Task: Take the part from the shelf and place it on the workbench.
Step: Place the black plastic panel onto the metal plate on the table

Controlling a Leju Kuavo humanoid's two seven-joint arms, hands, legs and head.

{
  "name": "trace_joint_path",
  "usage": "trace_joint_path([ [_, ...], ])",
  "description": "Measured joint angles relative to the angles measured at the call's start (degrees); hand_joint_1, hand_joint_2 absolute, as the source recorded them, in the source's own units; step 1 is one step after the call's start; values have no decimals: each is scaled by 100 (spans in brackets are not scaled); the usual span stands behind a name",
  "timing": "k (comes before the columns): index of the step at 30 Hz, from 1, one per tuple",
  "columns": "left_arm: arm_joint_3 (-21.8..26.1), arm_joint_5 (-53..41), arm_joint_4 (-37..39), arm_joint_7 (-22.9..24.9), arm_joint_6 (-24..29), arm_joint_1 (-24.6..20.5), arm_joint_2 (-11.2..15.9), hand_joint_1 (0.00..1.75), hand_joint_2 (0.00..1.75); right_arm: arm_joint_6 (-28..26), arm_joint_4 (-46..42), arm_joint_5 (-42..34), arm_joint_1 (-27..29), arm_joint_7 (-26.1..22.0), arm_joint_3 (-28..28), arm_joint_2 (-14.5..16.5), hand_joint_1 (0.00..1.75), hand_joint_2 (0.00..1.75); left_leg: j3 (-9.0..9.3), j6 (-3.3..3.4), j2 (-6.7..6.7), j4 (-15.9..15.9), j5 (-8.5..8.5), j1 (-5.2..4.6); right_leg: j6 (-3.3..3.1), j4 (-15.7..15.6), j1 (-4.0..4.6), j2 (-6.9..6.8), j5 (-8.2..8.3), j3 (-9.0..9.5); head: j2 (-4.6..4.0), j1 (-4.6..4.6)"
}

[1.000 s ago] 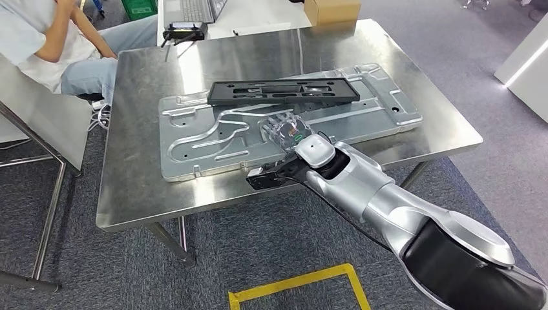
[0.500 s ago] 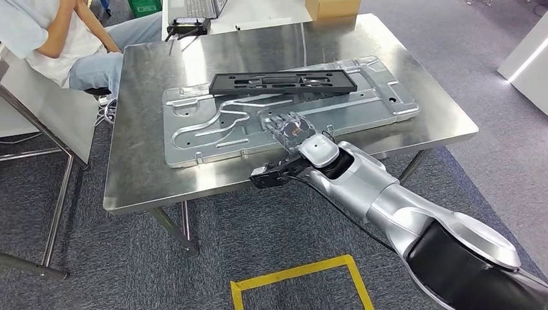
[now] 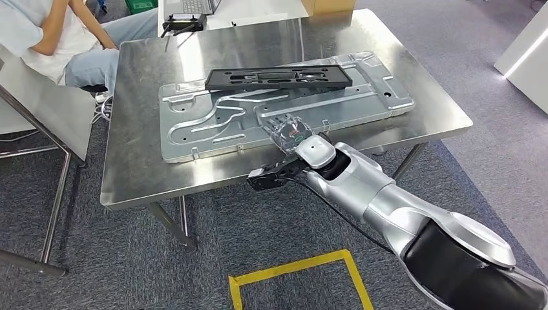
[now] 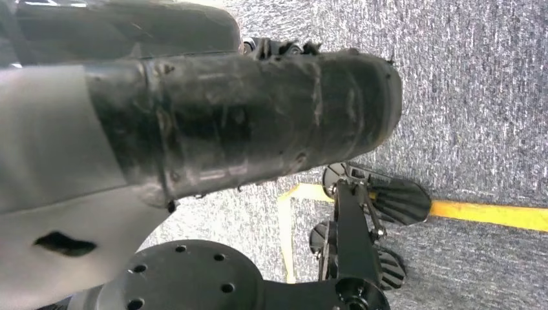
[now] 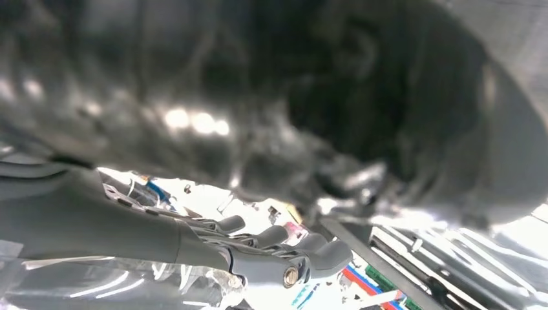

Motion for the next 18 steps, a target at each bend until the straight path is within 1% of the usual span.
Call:
trace_joint_path([
  [1, 1, 0, -1, 0, -1, 0, -2, 0, 0, 0, -1, -1, -6, 0, 0, -1, 0, 0, 9, 26, 6, -29, 14, 18, 27, 68, 2, 4, -60, -36, 0, 10],
  [2, 1, 0, -1, 1, -2, -1, -4, 0, 0, 0, -1, -1, -14, 0, 0, -1, 0, 0, 17, 54, 13, -60, 31, 38, 54, 239, -1, 9, -173, -118, -1, 23],
  [3, 1, 0, -1, 0, -4, 0, -5, 0, 0, 1, -1, -1, -18, 0, 0, -2, 0, 0, 19, 75, 20, -77, 44, 50, 80, 532, -13, 13, -334, -259, 0, 37],
  [4, 1, 0, -1, -1, -8, 1, -5, 0, 0, 2, 0, -1, -15, 0, 0, -3, 0, 0, 13, 89, 21, -81, 50, 51, 104, 913, -26, 14, -509, -439, 0, 51],
  [5, 1, 0, -1, -2, -16, 2, -5, 0, 0, 3, 1, -1, 0, 0, 0, -5, 0, 0, 6, 95, 22, -77, 53, 52, 124, 1284, -45, 14, -641, -619, 0, 56],
  [6, 1, 1, -1, -3, -24, 3, -4, 0, 0, 4, 1, -2, 18, -1, 0, -7, 0, 0, 0, 95, 21, -71, 55, 54, 141, 1538, -63, 13, -696, -747, 0, 56],
  [7, 1, 2, -1, -2, -32, 3, -4, 0, 0, 5, 1, -3, 33, -1, 0, -8, 0, 0, -5, 94, 19, -58, 57, 57, 154, 1586, -82, 12, -644, -777, -1, 57],
  [8, 1, 3, -1, 2, -38, 4, -4, 0, 0, 6, 1, -4, 38, -1, 0, -8, 0, 0, -9, 88, 15, -38, 56, 62, 163, 1404, -101, 11, -491, -694, -1, 57],
  [9, 1, 5, -1, 7, -40, 4, -4, 0, 0, 7, 1, -7, 34, -1, 0, -8, 0, 0, -14, 77, 9, -14, 50, 68, 166, 1041, -117, 10, -277, -521, -1, 57],
  [10, 1, 7, 0, 13, -41, 6, -4, 0, 0, 7, 1, -9, 26, 0, 0, -9, 0, 0, -27, 58, 2, 11, 44, 70, 165, 659, -125, 12, -117, -332, -1, 57],
  [11, 2, 8, 0, 18, -41, 4, -4, 0, 0, 8, 1, -10, 17, 0, 0, -10, 0, 0, -50, 28, -5, 43, 42, 67, 156, 341, -115, 18, -3, -186, 0, 57],
  [12, 3, 8, 1, 22, -40, 2, -4, 0, 0, 9, 0, -12, 11, 0, 0, -12, 0, 0, -79, -11, -9, 61, 51, 61, 143, 163, -100, 26, 46, -113, 0, 54],
  [13, 5, 9, 1, 26, -40, 0, -4, 0, 0, 11, -1, -13, 10, 0, 0, -14, 0, 0, -109, -53, -12, 66, 70, 55, 126, 121, -79, 35, 37, -111, 0, 52],
  [14, 9, 9, 1, 29, -40, 0, -4, 0, 0, 14, -1, -13, 11, 0, 0, -17, 0, 0, -131, -97, -13, 67, 96, 54, 99, 112, -64, 42, 64, -135, 1, 49],
  [15, 14, 9, 1, 35, -40, 5, -5, 0, 0, 16, -1, -14, 14, 0, 0, -20, 0, 0, -148, -133, -11, 62, 98, 61, 57, 109, -74, 41, 93, -159, 0, 45],
  [16, 19, 8, 1, 40, -41, 11, -7, 0, 0, 17, -1, -14, 14, 0, 0, -21, 0, 0, -176, -159, -8, 91, 50, 69, 11, 90, -83, 38, 127, -174, 1, 46],
  [17, 24, 7, 0, 46, -42, 14, -8, 0, 0, 17, -2, -14, 12, 0, 0, -23, 0, 0, -223, -179, -6, 199, -71, 77, -38, 67, -94, 33, 165, -192, 0, 39],
  [18, 30, 6, -1, 51, -42, 13, -9, 0, 0, 18, -2, -14, 10, 0, 0, -23, 0, 0, -309, -190, -3, 418, -272, 83, -83, 50, -100, 26, 204, -218, 0, 34],
])
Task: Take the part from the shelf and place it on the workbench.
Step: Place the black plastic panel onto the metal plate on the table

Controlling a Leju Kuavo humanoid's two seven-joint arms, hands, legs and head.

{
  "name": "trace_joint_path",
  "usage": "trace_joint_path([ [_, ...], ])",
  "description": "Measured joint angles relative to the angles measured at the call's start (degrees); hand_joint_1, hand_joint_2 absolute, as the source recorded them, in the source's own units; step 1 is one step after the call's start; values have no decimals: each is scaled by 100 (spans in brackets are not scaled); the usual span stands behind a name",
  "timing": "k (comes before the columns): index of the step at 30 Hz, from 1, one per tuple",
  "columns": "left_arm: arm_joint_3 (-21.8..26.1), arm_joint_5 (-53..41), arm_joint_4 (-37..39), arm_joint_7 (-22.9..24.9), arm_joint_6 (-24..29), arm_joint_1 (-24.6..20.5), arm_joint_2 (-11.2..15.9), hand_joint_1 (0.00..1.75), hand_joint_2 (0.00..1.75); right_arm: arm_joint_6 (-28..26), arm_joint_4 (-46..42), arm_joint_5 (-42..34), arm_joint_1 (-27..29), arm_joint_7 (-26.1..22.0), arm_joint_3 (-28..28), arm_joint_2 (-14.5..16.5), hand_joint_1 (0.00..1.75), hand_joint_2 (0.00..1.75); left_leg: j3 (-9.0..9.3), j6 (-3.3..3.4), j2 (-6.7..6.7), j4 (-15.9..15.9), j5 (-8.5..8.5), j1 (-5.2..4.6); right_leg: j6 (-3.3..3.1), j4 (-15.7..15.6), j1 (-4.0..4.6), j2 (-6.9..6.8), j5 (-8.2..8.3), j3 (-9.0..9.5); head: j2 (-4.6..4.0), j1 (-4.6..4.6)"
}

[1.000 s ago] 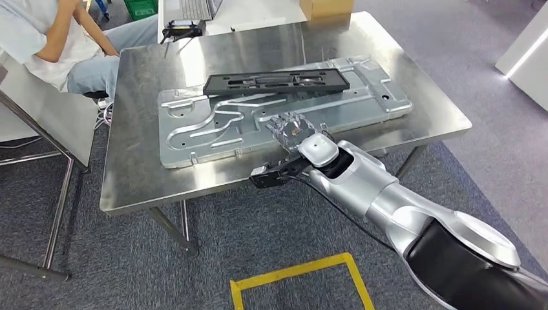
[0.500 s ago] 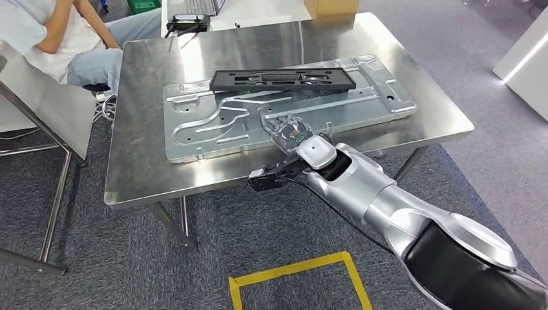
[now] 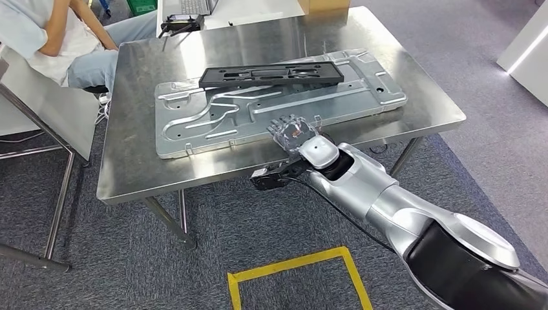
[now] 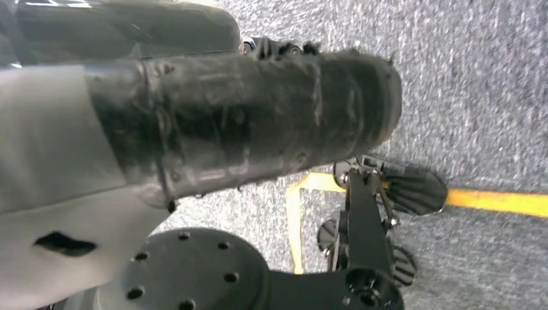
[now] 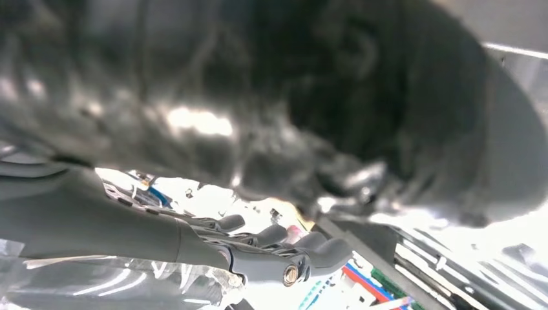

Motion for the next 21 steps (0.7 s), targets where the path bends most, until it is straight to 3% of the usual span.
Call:
trace_joint_path([
  [2, 19, -2, 0, 7, 0, -8, -1, 0, 0, 4, 0, 0, 0, 0, 0, -1, 0, 0, -241, -18, 0, 706, -467, -3, -49, 2, 22, -8, 72, -93, -1, -10],
  [3, 29, -2, 0, 12, 0, -10, 0, 0, 0, 13, 1, 0, 2, 0, 0, -1, 0, 0, -324, -22, 0, 1014, -620, -7, -62, 9, 35, -9, 114, -156, -1, -10],
  [4, 38, -2, 0, 19, -2, -10, 1, 0, 0, 22, 1, 2, 4, 0, 0, -1, 0, 0, -323, -20, 0, 1151, -670, -13, -66, 18, 46, -7, 158, -223, 0, -11],
  [5, 43, -1, 0, 29, -4, -10, 1, 0, 0, 32, 1, 3, 6, 0, 0, -1, 0, 0, -209, -7, 0, 1067, -619, -20, -65, 28, 54, -3, 202, -288, 0, -11],
  [8, 46, 0, 0, 57, -9, -24, 9, 0, 0, 51, -6, 13, 2, 0, 0, -2, 0, 0, 509, 89, 1, 12, -303, -64, -21, 55, 72, 5, 331, -439, 0, -8],
  [9, 48, 0, 0, 60, -10, -33, 14, 0, 0, 52, -10, 16, -1, 0, 0, -4, 0, 0, 644, 121, -1, -231, -245, -85, 8, 56, 77, 0, 373, -467, 1, -3],
  [11, 51, 1, 0, 65, -13, -41, 19, 0, 0, 52, -16, 20, -1, -1, 0, -8, 0, 0, 657, 170, -9, -336, -177, -122, 74, 33, 82, -15, 457, -484, 1, 7],
  [13, 54, 3, 0, 70, -15, -38, 13, 0, 0, 55, -16, 21, -3, -2, 0, -8, 0, 0, 607, 230, 4, -381, -61, -97, 137, 21, 85, -9, 483, -506, 0, 6],
  [14, 55, 5, 0, 72, -16, -38, 9, 0, 0, 58, -15, 22, -6, -2, 0, -10, 0, 0, 579, 270, 20, -409, 13, -77, 168, 93, 84, -1, 367, -544, 0, 18],
  [15, 55, 6, 0, 73, -16, -38, 5, 0, 0, 61, -15, 23, -10, -2, 0, -13, 0, 0, 532, 302, 38, -439, 96, -57, 198, 288, 80, 6, 135, -612, -1, 30],
  [17, 55, 9, 0, 73, -19, -38, 3, 0, 0, 65, -15, 26, -8, -2, 0, -15, 0, 0, 389, 336, 55, -444, 234, -54, 250, 980, 53, 8, -473, -785, -1, 60],
  [18, 55, 10, 0, 73, -20, -36, 3, 0, 0, 65, -15, 26, -3, -2, 0, -16, 0, 0, 305, 331, 58, -438, 295, -54, 270, 1342, 41, 6, -672, -844, -1, 64],
  [19, 55, 11, 0, 73, -21, -35, 3, 0, 0, 65, -14, 26, 4, -2, 0, -16, 0, 0, 221, 321, 61, -428, 351, -52, 285, 1576, 29, 6, -731, -839, -1, 65],
  [20, 55, 12, 0, 73, -22, -36, 3, 0, 0, 65, -15, 26, 9, -2, 0, -16, 0, 0, 137, 306, 63, -414, 402, -46, 296, 1624, 18, 6, -672, -744, -1, 65],
  [21, 55, 12, 0, 73, -22, -36, 3, 0, 0, 65, -15, 26, 11, -2, 0, -16, 0, 0, 56, 285, 64, -393, 448, -38, 304, 1468, 5, 6, -546, -545, -1, 65],
])
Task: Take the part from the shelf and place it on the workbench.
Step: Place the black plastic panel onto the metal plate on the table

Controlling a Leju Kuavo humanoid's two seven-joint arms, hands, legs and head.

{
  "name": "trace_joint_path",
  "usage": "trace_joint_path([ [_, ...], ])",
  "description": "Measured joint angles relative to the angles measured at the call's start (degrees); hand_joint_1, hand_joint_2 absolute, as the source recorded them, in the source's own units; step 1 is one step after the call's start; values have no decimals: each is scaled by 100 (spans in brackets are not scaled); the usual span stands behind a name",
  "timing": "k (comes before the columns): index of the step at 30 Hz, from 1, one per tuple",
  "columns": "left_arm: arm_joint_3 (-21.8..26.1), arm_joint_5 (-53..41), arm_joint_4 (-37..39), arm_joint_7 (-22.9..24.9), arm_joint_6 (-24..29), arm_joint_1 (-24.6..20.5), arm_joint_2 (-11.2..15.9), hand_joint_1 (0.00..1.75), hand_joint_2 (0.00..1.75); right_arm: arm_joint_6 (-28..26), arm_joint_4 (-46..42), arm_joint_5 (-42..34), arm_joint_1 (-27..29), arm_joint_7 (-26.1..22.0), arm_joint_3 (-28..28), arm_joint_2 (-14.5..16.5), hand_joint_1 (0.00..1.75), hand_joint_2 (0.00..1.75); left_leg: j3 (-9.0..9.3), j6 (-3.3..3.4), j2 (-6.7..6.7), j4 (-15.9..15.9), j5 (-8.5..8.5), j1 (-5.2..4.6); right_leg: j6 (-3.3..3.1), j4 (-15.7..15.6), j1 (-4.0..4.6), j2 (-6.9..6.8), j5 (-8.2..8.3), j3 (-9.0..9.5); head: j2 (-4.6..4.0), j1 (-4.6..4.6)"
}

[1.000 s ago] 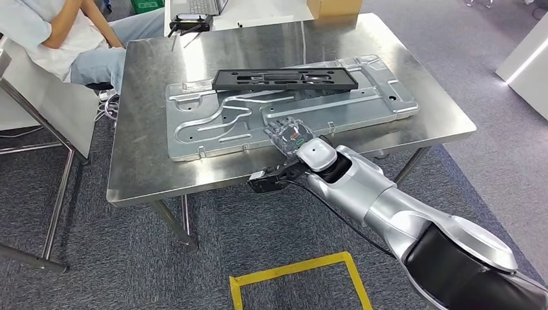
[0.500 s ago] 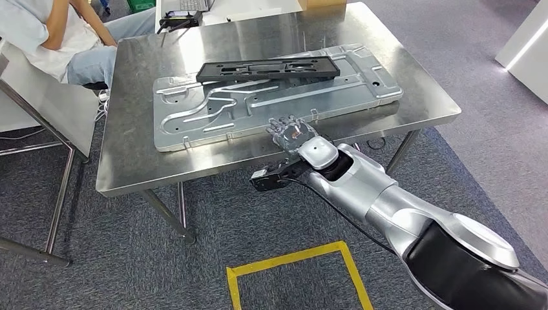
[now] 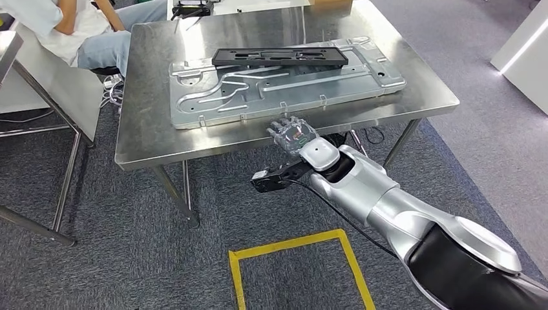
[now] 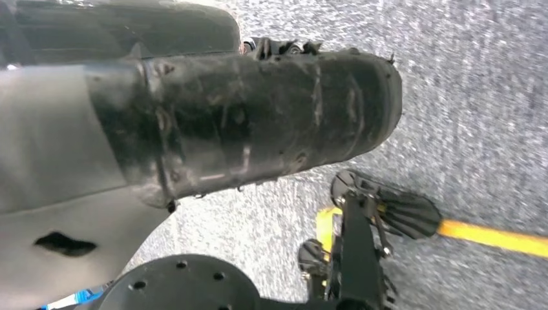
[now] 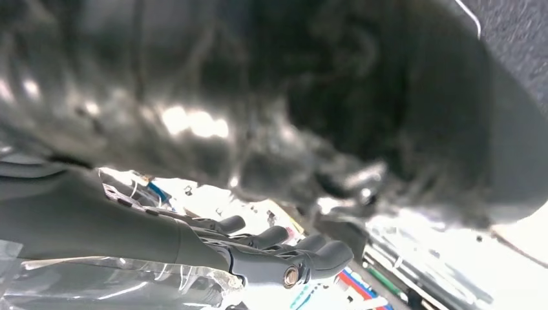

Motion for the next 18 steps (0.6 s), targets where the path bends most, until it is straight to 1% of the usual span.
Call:
trace_joint_path([
  [1, 0, 0, 0, 0, 0, -1, 0, 0, 0, -1, -1, 0, -3, -1, 0, 0, 0, 0, -69, -26, -1, 28, 39, 7, 8, -319, -15, 1, 110, 281, 0, 1],
  [2, 0, 1, 0, 0, 0, -1, 1, 0, 0, -2, -2, 1, -9, 0, 0, 1, 0, 0, -134, -58, -4, 57, 74, 6, 8, -724, -17, 4, 131, 584, 0, 7],
  [3, 0, 1, 1, 0, 0, 1, 2, 0, 0, -4, -7, 1, -16, 0, 0, 3, 0, 0, -175, -95, -9, 73, 112, 2, -13, -1050, -11, 13, 115, 808, 1, 7],
  [4, 0, 1, 1, -1, 0, 2, 3, 0, 0, -5, -12, 1, -23, 0, 0, 5, 0, 0, -198, -134, -13, 82, 152, -6, -42, -1275, 0, 24, 69, 937, 1, 11],
  [5, 1, 2, 2, -1, 0, 5, 5, 0, 0, -6, -17, 1, -25, 0, 0, 8, 0, 0, -213, -174, -18, 67, 203, -10, -85, -1374, 19, 34, 43, 968, 1, 9],
  [6, 1, 2, 2, -1, 0, 12, 6, 0, 0, -5, -21, 0, -22, -1, 0, 9, 0, 0, -219, -213, -22, 39, 255, -7, -137, -1379, 25, 39, 83, 932, 1, 4],
  [7, 2, 2, 2, -1, -1, 17, 6, 0, 0, -3, -21, 0, -19, -3, 0, 9, 0, 0, -243, -248, -26, 38, 265, 3, -188, -1399, 19, 34, 135, 895, 1, 4],
  [8, 3, 2, 1, 1, -1, 25, 3, 0, 0, -2, -22, 0, -16, -7, 0, 11, 0, 0, -296, -275, -28, 96, 177, 14, -245, -1407, 17, 26, 198, 845, 1, -6],
  [9, 4, 2, 1, 1, -2, 32, 0, 0, 0, -1, -24, 0, -14, -10, 0, 13, 0, 0, -375, -296, -29, 261, -19, 21, -298, -1422, 13, 18, 263, 785, 1, -12],
  [10, 4, 2, 1, 1, -2, 32, -3, 0, 0, -1, -26, 0, -15, -13, 0, 14, 0, 0, -472, -309, -28, 543, -302, 25, -341, -1429, 15, 12, 329, 716, 1, -22],
  [11, 4, 2, 1, 1, -1, 30, -5, 0, 0, -1, -28, 0, -15, -15, 0, 15, 0, 0, -574, -315, -28, 914, -606, 20, -367, -1430, 27, 11, 390, 640, 0, -30],
  [12, 5, 2, 1, 0, -1, 25, -5, 0, 0, -1, -29, 0, -13, -15, 0, 15, 0, 0, -645, -315, -29, 1283, -824, 11, -384, -1428, 41, 11, 450, 561, 0, -34],
  [13, 5, 2, 1, 0, 0, 21, -5, 0, 0, -1, -30, 0, -10, -15, 0, 15, 0, 0, -665, -307, -30, 1562, -917, 1, -394, -1426, 58, 12, 511, 479, 0, -36],
  [14, 6, 3, 1, 0, 0, 19, -4, 0, 0, 0, -30, -1, -7, -16, 0, 15, 0, 0, -607, -287, -30, 1687, -879, -12, -399, -1424, 76, 13, 572, 396, 0, -38],
  [15, 7, 2, 1, 0, 0, 18, -4, 0, 0, 1, -30, -2, -5, -16, 0, 15, 0, 0, -453, -250, -33, 1613, -743, -32, -401, -1422, 96, 14, 630, 320, 0, -39],
  [16, 7, 2, 2, 0, 0, 16, -4, 0, 0, 1, -30, -3, -4, -16, 0, 15, 0, 0, -205, -193, -36, 1360, -594, -59, -401, -1421, 111, 15, 686, 255, 0, -40],
  [17, 7, 2, 2, 0, 4, 12, 4, 0, 0, 1, -33, -5, -5, -15, 0, 16, 0, 0, 107, -118, -38, 974, -536, -95, -394, -1419, 128, 14, 735, 202, 1, -38],
  [18, 8, 2, 2, -1, 7, 5, 12, 0, 0, 0, -37, -7, -7, -15, 0, 15, 0, 0, 412, -59, -40, 549, -551, -127, -382, -1418, 135, 5, 781, 167, 1, -37],
])
